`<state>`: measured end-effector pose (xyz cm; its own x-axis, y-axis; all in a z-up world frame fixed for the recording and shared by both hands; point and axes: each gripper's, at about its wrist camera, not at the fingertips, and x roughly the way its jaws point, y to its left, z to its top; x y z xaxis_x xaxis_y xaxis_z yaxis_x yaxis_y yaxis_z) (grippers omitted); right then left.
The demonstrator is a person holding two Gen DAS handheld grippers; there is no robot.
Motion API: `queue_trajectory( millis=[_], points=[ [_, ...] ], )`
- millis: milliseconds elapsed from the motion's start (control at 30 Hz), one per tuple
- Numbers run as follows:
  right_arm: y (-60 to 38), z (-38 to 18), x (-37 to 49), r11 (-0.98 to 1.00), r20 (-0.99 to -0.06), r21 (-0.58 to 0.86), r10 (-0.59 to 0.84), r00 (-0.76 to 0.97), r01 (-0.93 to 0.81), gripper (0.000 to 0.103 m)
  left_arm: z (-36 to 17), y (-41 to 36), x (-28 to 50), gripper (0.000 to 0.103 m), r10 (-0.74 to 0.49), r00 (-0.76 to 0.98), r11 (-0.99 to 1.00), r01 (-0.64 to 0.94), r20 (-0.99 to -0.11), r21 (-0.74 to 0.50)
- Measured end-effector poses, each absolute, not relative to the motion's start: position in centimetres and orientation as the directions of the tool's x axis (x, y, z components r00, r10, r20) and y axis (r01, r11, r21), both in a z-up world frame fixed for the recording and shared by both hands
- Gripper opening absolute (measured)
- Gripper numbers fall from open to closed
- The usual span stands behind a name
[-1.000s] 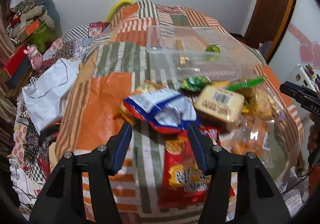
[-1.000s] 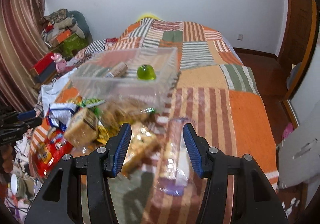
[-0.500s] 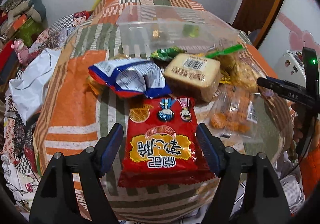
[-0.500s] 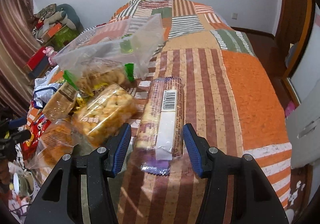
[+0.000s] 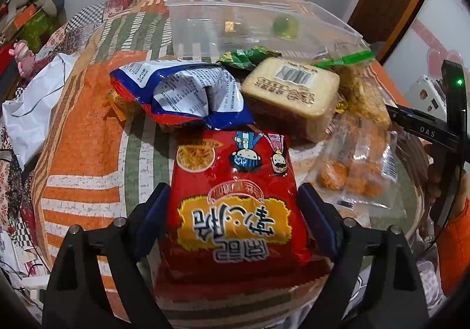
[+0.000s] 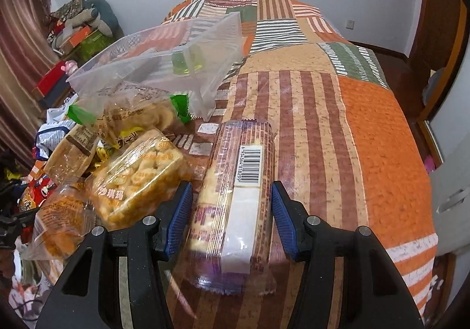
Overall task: Organize snacks
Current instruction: 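Grasp the red chip bag with the left gripper while the right grasps the purple-wrapped biscuit roll, then carry the red chip bag and biscuit roll over the clear box and lower them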
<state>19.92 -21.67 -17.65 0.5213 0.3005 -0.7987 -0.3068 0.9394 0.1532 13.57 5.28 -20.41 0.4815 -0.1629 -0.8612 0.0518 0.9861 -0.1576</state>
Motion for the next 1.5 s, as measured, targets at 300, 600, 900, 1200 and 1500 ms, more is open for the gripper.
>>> queue_trajectory(
  millis=[300,600,900,1200,1500],
  points=[
    [-21.7,-17.7,19.8,0.944,-0.796,0.137,0.285,0.535,-0.299,0.044,-21.1,4.6,13.3,0.082,-0.109,0.518,0.994,0.050,-0.848,-0.098],
    [-22.1,-17.3,19.2,0.948,-0.787,0.134,0.279,0.550,-0.290,0.043,-20.2,4.2,12.5,0.065,-0.095,0.530,0.995,0.060,-0.843,-0.074],
    [-23.4,-16.2,18.6,0.950,-0.768,0.161,0.290,0.571,-0.267,0.043,-18.0,3.0,11.0,0.065,-0.095,0.572,0.995,0.086,-0.814,-0.055],
    [-23.1,-13.5,17.9,0.941,-0.718,0.163,0.319,0.618,-0.296,0.043,-14.7,2.7,10.7,0.065,-0.106,0.633,0.994,0.094,-0.766,-0.060],
    [-21.6,-11.1,17.9,0.923,-0.659,0.161,0.364,0.658,-0.350,0.043,-11.3,2.9,11.8,0.065,-0.094,0.700,0.995,0.092,-0.708,-0.040]
  ],
)
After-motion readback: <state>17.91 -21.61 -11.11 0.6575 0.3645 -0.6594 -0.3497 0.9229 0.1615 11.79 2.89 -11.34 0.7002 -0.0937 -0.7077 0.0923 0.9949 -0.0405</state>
